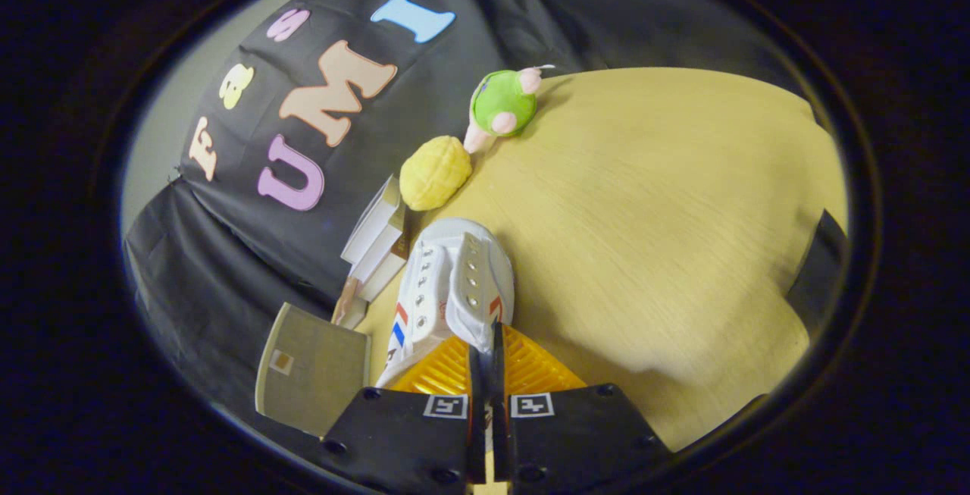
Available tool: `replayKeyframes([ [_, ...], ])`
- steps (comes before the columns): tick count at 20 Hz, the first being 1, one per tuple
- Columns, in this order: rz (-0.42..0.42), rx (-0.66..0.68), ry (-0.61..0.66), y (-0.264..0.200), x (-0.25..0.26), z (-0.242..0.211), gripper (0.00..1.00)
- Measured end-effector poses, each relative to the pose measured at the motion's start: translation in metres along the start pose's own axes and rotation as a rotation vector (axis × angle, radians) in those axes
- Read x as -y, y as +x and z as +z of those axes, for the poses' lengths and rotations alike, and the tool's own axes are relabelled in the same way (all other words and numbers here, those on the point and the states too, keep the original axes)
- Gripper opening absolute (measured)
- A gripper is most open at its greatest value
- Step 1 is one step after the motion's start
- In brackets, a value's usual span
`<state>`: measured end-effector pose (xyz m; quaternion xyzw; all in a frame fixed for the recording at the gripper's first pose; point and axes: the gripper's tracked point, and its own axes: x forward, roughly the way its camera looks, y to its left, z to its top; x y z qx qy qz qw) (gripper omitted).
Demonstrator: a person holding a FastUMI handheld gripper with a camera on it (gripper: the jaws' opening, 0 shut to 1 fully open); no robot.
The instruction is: Open the storage box then place both shoes into the box .Put the left shoe in first, then the right shoe, with the right side of both shoes facing outward in a uniform manner.
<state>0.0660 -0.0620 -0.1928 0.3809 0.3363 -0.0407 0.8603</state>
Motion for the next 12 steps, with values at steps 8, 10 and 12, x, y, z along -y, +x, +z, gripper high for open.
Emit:
replayKeyframes([
  [8, 0.186, -0.015, 0.052, -0.014, -0.085, -0.005, 0.07],
  [10, 0.233, -0.027, 0.042, -0.013, -0.116, -0.010, 0.07],
  [12, 0.282, -0.044, 0.034, -0.015, -0.147, -0.017, 0.07],
])
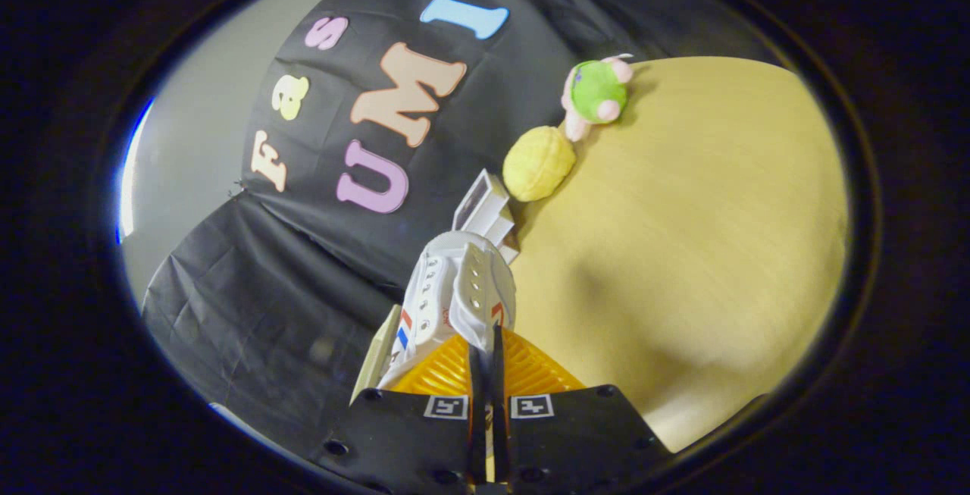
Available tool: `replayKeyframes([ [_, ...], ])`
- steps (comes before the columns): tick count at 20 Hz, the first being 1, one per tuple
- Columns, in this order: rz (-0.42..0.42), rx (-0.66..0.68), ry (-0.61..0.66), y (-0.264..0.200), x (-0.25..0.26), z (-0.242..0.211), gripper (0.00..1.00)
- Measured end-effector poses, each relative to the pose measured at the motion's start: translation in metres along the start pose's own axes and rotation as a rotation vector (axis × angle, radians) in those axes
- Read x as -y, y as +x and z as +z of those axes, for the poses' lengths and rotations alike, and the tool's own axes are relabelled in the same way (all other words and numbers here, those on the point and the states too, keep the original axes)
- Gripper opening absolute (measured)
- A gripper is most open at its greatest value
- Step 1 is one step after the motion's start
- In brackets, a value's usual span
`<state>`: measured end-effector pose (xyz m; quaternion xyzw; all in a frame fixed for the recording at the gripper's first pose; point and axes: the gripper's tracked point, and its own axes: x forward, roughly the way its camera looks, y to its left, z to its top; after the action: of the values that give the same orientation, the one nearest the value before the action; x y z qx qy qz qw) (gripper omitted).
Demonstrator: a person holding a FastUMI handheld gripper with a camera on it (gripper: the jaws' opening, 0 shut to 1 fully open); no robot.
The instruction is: Open the storage box then place both shoes into the box .Put the left shoe in first, then the right shoe, with the right side of both shoes facing outward in a uniform manner.
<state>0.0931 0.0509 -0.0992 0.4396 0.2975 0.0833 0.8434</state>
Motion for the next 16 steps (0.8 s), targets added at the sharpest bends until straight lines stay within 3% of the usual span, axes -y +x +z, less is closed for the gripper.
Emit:
replayKeyframes([
  [7, 0.108, -0.061, -0.109, 0.025, -0.106, -0.044, 0.06],
  [9, 0.101, -0.070, -0.175, 0.034, -0.120, -0.058, 0.06],
  [16, 0.123, -0.069, -0.171, 0.046, -0.147, -0.072, 0.06],
])
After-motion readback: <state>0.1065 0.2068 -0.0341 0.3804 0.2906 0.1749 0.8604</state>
